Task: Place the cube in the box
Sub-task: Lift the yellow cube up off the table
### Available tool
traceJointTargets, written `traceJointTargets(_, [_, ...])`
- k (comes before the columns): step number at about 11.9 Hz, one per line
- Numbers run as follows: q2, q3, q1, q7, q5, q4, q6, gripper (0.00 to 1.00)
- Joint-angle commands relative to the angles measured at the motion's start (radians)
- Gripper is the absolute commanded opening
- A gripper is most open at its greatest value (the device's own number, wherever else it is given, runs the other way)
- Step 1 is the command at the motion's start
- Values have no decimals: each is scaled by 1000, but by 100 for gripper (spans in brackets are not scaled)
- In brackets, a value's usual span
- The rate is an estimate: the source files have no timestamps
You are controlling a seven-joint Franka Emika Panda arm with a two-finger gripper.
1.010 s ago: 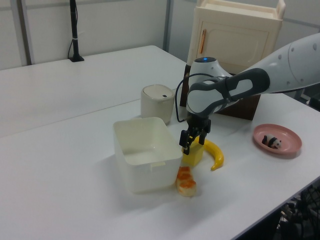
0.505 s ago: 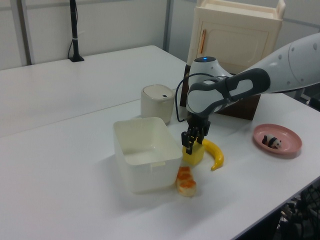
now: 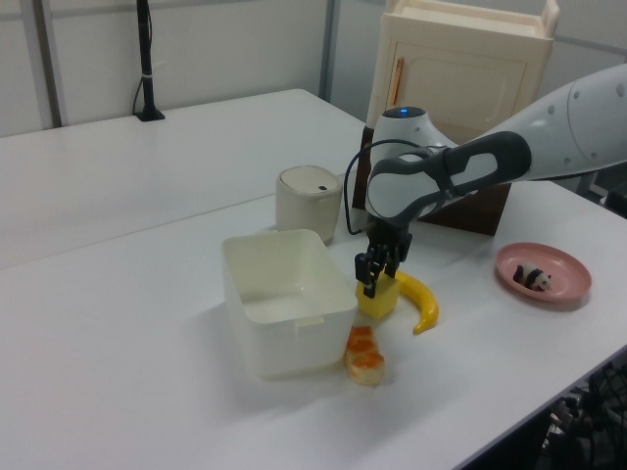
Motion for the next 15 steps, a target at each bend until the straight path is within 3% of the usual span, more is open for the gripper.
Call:
traceJointTargets(1, [-50,-7,4,13,0,3,9,55])
traceJointTargets(3, [-69,-7,4,83,0,21,6,55])
traceJointTargets(11, [-120,-8,1,106,11,73,-66,56])
traceJointTargets(15, [-141,-7,13,106,64,127,-144,56])
